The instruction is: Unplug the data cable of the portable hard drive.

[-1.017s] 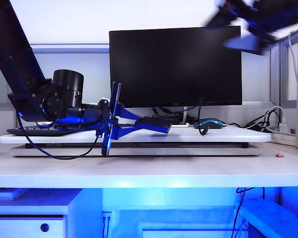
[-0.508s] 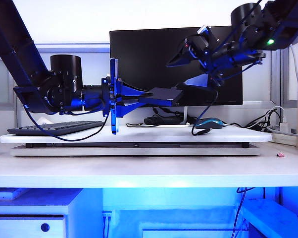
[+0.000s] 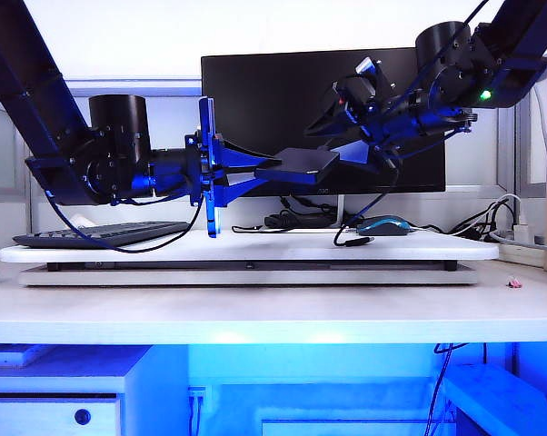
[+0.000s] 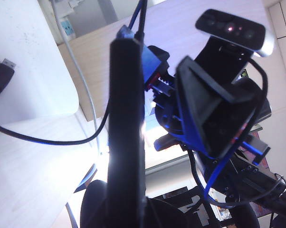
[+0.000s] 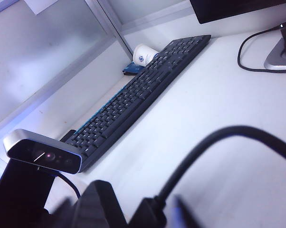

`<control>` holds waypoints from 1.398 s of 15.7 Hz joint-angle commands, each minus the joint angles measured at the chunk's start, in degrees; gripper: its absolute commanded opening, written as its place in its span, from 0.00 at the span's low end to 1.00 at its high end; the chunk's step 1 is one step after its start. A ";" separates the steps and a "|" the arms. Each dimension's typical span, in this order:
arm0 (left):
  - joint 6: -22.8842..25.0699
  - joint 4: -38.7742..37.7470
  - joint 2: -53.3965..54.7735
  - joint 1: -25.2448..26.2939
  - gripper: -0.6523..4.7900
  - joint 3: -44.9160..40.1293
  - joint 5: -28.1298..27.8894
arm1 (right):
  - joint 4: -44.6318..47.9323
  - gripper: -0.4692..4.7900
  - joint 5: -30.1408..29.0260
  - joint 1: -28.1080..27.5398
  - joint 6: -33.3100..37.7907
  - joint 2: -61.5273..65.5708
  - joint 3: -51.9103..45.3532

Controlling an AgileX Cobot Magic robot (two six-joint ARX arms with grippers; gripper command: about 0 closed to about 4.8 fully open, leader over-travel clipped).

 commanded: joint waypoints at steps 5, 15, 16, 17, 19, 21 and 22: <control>0.07 1.46 -0.52 0.00 0.11 0.46 0.61 | 1.97 0.18 -0.11 1.33 1.29 2.12 2.12; -1.44 -1.62 -0.52 0.00 0.11 0.42 3.83 | 3.67 0.08 9.88 0.31 1.70 2.29 2.67; -1.40 -2.89 -0.50 0.00 0.11 0.39 5.11 | 2.95 0.08 10.19 -1.03 1.73 2.45 4.37; -1.25 -3.87 -0.50 0.00 0.11 0.35 5.95 | 0.42 0.08 10.99 -3.28 1.73 2.56 7.54; -0.96 -4.68 -0.50 0.00 0.11 0.35 4.90 | -1.05 0.08 10.93 -3.93 1.70 3.15 8.79; 2.16 -13.03 -0.26 1.81 0.11 1.36 -15.47 | -3.21 0.08 10.93 -4.13 2.56 7.30 9.94; 5.14 -17.99 -0.26 2.62 0.11 2.64 -18.21 | -4.17 0.08 11.37 -4.22 2.54 7.96 9.97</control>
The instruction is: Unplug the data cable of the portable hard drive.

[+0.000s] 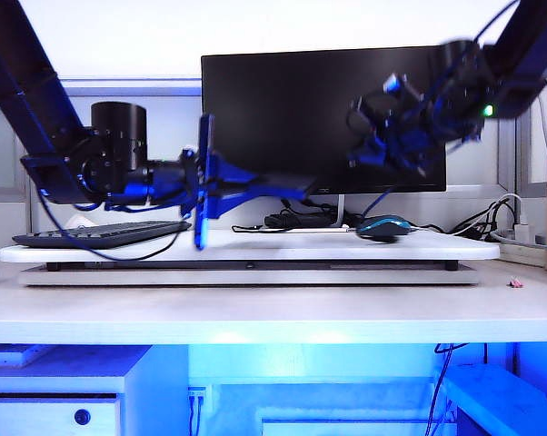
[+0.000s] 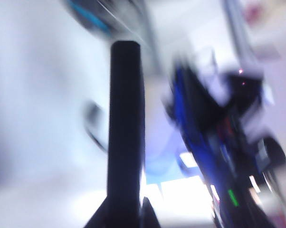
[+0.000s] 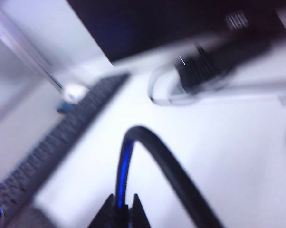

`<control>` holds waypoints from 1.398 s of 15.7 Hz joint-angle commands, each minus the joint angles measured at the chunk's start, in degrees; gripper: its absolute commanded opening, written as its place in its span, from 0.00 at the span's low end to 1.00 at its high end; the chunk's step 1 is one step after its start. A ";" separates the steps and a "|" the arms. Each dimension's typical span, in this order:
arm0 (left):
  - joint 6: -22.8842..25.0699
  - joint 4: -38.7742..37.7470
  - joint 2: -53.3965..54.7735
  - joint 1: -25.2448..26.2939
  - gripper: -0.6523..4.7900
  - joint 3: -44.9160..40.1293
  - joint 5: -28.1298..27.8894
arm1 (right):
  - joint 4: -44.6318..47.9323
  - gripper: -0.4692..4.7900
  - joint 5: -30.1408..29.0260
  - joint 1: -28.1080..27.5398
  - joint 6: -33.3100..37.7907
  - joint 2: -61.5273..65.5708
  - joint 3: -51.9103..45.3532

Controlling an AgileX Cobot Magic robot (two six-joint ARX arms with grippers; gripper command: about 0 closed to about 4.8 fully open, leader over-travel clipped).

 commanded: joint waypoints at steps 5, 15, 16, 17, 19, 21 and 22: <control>9.18 -15.15 -0.17 4.09 0.11 9.86 -12.66 | -1.27 0.58 4.98 -1.70 0.24 1.25 1.38; 12.81 -25.92 -0.07 5.97 1.00 14.32 -17.22 | -18.53 1.00 8.83 -1.84 1.66 3.45 8.66; 13.38 -25.03 -0.07 5.97 1.00 14.32 -16.66 | -18.84 1.00 8.79 -1.81 1.66 3.43 9.42; 15.52 -22.67 -0.09 5.97 1.00 14.34 -15.82 | -18.80 1.00 7.26 -1.70 1.14 3.37 10.29; 23.74 -13.57 -1.11 6.45 1.00 14.34 -13.75 | -18.78 1.00 5.29 -1.55 -1.49 2.40 12.20; 33.00 -12.50 -4.39 7.04 1.00 14.34 -15.10 | -18.64 1.00 8.02 -1.51 -5.90 -0.98 12.22; 37.18 -13.88 -6.12 7.54 1.00 14.34 -15.10 | -18.71 1.00 8.13 -1.53 -7.32 -2.29 12.22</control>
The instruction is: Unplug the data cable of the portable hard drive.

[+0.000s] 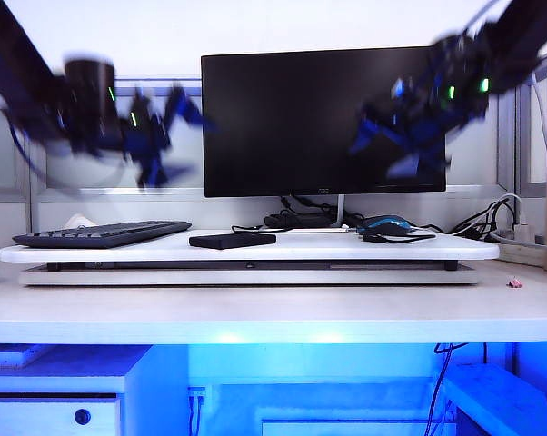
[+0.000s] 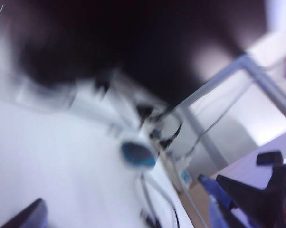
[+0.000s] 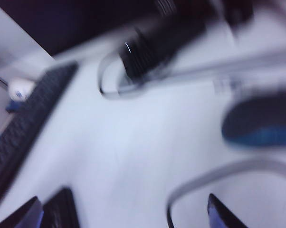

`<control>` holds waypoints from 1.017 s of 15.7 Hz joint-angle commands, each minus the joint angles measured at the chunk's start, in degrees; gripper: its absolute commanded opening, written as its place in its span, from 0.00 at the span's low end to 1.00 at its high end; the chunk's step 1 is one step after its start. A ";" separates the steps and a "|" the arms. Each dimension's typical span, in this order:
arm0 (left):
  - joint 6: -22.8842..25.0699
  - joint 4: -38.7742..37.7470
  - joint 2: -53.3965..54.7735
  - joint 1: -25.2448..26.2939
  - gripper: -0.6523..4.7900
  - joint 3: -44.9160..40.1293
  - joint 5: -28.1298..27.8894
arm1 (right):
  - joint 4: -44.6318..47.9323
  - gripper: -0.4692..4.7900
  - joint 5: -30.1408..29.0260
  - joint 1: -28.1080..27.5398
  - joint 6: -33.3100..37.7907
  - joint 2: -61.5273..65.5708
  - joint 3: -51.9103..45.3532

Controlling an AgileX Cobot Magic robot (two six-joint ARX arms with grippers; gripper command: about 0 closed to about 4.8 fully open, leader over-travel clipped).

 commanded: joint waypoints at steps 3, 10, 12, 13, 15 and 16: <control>31.21 -11.13 -9.97 1.01 1.00 0.31 -0.81 | 0.20 1.00 2.60 0.04 -9.55 -6.80 0.37; 49.07 -28.74 -21.42 1.90 1.00 0.31 -13.66 | -2.75 1.00 6.21 0.11 -15.04 -15.32 0.37; 48.87 -31.50 -26.03 2.69 1.00 0.31 -13.70 | -4.81 1.00 6.38 0.11 -15.08 -19.85 0.39; 48.89 -32.28 -27.36 2.73 1.00 0.31 -13.73 | -5.64 1.00 6.36 0.11 -15.08 -21.09 0.37; 49.11 -34.36 -31.67 2.82 1.00 0.31 -15.10 | -8.09 1.00 6.36 0.20 -15.08 -24.83 0.37; 49.05 -35.45 -34.42 2.82 1.00 0.31 -15.19 | -8.79 1.00 6.36 0.76 -15.54 -26.80 0.37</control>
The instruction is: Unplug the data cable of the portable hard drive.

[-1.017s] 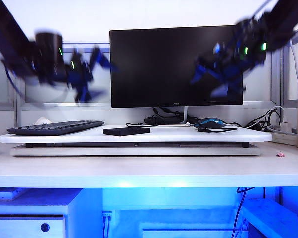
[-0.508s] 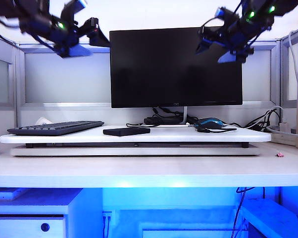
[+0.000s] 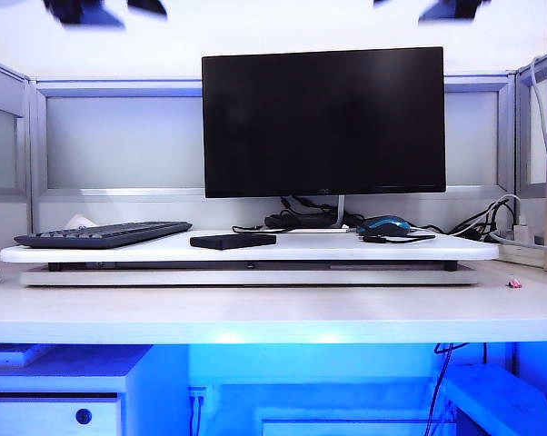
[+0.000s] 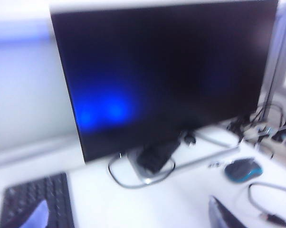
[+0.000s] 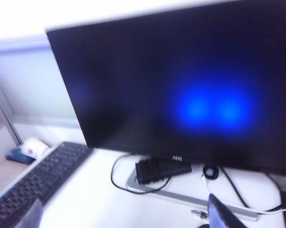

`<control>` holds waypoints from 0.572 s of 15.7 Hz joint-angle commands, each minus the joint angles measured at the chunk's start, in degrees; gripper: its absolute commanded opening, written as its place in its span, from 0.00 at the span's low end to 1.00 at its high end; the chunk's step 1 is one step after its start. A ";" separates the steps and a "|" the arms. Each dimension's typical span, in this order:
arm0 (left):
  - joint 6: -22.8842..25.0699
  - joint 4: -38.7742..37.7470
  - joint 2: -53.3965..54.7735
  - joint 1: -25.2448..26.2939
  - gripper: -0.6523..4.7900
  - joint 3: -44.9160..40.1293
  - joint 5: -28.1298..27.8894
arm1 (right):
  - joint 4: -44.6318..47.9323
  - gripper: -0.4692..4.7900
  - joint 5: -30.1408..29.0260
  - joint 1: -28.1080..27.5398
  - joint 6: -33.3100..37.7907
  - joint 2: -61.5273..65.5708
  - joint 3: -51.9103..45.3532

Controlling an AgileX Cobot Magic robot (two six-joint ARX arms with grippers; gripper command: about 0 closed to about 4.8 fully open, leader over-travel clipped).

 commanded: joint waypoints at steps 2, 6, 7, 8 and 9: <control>0.02 -3.41 -7.96 0.13 1.00 0.17 -1.16 | -2.71 1.00 0.22 0.68 -0.66 -6.03 0.26; -0.09 -13.11 -16.90 0.13 1.00 0.15 -0.94 | -9.84 1.00 0.04 1.09 -1.38 -12.87 0.26; -0.11 -16.17 -18.51 0.13 1.00 0.15 -0.94 | -11.02 1.00 0.04 1.44 -1.46 -14.40 0.26; -0.28 -18.38 -19.85 0.13 1.00 0.13 -0.96 | -11.47 1.00 0.04 1.70 -1.49 -15.58 0.26; -1.03 -19.63 -20.79 0.13 1.00 0.11 -0.90 | -12.37 1.00 0.04 2.10 -1.49 -16.98 0.26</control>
